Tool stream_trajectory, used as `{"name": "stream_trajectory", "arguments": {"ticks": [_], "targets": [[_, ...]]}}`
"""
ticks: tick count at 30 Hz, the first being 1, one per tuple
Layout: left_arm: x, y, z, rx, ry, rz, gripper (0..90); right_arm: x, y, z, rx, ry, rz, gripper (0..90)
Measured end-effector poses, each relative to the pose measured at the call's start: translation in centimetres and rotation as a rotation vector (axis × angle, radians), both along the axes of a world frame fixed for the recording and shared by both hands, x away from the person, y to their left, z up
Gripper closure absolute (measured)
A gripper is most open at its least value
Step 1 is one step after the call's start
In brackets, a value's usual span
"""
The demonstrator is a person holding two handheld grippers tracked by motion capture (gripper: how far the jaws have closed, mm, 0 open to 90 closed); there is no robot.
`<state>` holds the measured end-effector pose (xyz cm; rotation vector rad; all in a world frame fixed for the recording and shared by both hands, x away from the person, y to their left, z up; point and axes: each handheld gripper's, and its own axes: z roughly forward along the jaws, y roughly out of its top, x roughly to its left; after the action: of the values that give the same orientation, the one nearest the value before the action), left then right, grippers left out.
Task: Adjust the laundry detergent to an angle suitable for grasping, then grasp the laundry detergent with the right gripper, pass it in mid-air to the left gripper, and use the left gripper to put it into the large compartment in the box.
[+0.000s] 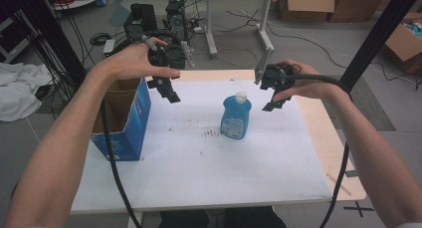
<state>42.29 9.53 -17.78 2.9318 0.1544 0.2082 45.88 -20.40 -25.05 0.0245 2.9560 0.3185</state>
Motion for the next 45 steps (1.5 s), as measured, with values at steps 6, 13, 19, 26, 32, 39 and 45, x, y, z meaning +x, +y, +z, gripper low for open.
{"name": "stream_trajectory", "arguments": {"ticks": [6, 13, 19, 26, 32, 39, 45], "targets": [[0.1, -0.3, -0.2, 0.002, -0.003, -0.006, 18.1, -0.1, -0.3, 0.2, 0.004, -0.004, -0.008, 20.0], [0.4, -0.4, -0.3, 0.008, -0.003, -0.008, 18.1, -0.2, -0.4, 0.0, 0.006, 0.001, -0.008, 19.9], [0.3, -0.4, -0.2, 0.003, -0.004, -0.004, 18.1, -0.1, -0.5, -0.2, 0.015, 0.004, -0.010, 19.8], [0.3, -0.5, -0.3, 0.016, -0.004, -0.007, 18.1, -0.2, -0.5, -0.4, 0.014, 0.005, -0.009, 19.8], [0.1, -0.3, -0.2, 0.009, -0.010, 0.003, 18.2, -0.3, -0.4, -0.7, 0.006, 0.010, -0.019, 19.7], [-0.1, -0.2, -0.5, 0.009, -0.007, 0.010, 18.1, -0.5, -0.2, -1.4, 0.020, 0.021, -0.073, 19.5], [-0.1, -0.2, -0.5, 0.006, -0.009, 0.010, 18.1, -0.5, -0.2, -2.3, 0.051, 0.035, -0.131, 19.4]]}}
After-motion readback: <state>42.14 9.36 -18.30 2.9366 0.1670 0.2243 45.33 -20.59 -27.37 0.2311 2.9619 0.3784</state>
